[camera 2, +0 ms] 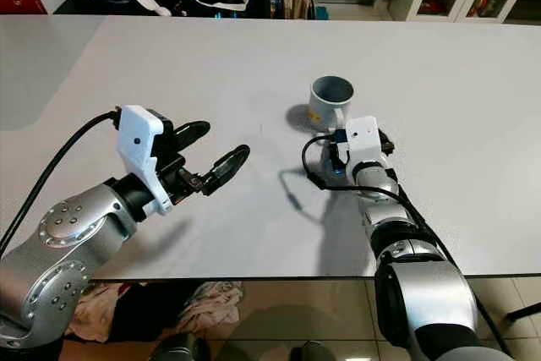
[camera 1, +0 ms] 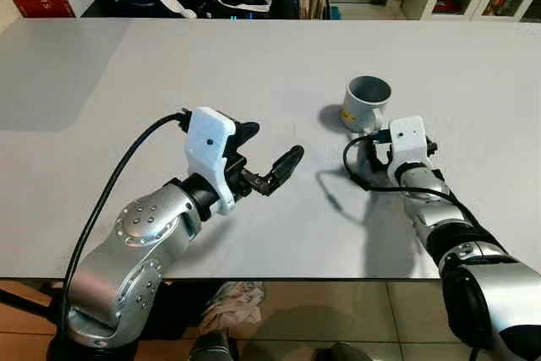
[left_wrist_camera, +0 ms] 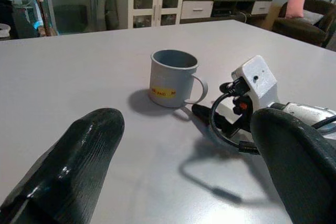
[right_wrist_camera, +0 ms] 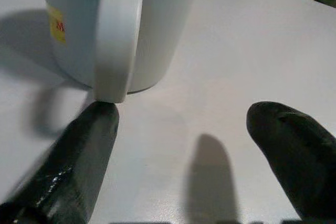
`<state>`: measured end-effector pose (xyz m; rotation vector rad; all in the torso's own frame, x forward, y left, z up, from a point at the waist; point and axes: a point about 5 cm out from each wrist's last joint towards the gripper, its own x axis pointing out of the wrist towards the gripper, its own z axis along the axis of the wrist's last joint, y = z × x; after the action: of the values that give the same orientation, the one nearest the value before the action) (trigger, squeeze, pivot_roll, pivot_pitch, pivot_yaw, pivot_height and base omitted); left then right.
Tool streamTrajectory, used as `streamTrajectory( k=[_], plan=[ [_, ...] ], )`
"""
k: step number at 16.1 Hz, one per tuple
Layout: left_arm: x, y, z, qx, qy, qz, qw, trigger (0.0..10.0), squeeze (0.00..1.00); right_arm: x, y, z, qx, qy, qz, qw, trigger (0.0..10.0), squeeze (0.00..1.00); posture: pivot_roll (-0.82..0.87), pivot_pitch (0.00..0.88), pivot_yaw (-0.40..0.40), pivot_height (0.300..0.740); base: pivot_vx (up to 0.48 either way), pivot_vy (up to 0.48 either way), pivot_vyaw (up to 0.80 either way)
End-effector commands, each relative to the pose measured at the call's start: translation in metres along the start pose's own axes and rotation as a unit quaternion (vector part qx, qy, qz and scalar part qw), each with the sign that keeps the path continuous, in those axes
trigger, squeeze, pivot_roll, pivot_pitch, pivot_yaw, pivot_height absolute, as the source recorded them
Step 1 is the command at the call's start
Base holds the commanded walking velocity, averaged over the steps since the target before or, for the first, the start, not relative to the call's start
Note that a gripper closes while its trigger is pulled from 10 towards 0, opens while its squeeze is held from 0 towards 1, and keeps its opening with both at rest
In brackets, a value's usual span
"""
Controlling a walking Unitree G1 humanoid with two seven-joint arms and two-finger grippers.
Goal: Setting the table
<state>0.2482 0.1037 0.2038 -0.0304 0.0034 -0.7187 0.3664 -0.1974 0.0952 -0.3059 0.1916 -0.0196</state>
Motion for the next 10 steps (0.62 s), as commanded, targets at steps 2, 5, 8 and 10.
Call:
streamTrajectory(
  k=[2,5,8,10],
  plan=[
    [0.0024,-0.0022,0.0014,0.005,-0.003,-0.007,1.0,10.0,0.0,-0.0026,0.0039,-0.0077,0.0,0.012,0.012,1.0,10.0,1.0,0.12,0.067,0.016,0.727,0.0,0.0,0.0],
    [0.0023,-0.0041,0.0008,0.008,-0.002,-0.012,1.0,10.0,0.0,-0.0019,0.0065,-0.0047,0.005,0.004,0.017,1.0,10.0,1.0,0.12,0.065,0.015,0.727,0.0,0.0,0.0],
    [0.0032,-0.003,0.0008,0.009,-0.003,-0.012,1.0,10.0,0.0,-0.0013,0.007,-0.0021,0.007,-0.002,0.017,1.0,10.0,1.0,0.11,0.062,0.017,0.727,0.0,0.0,0.0],
    [0.0041,-0.0031,0.0004,0.01,-0.003,-0.014,1.0,10.0,0.0,-0.001,0.0079,-0.0011,0.009,-0.004,0.019,1.0,10.0,1.0,0.11,0.053,0.012,0.727,0.0,0.0,0.0]
  ],
)
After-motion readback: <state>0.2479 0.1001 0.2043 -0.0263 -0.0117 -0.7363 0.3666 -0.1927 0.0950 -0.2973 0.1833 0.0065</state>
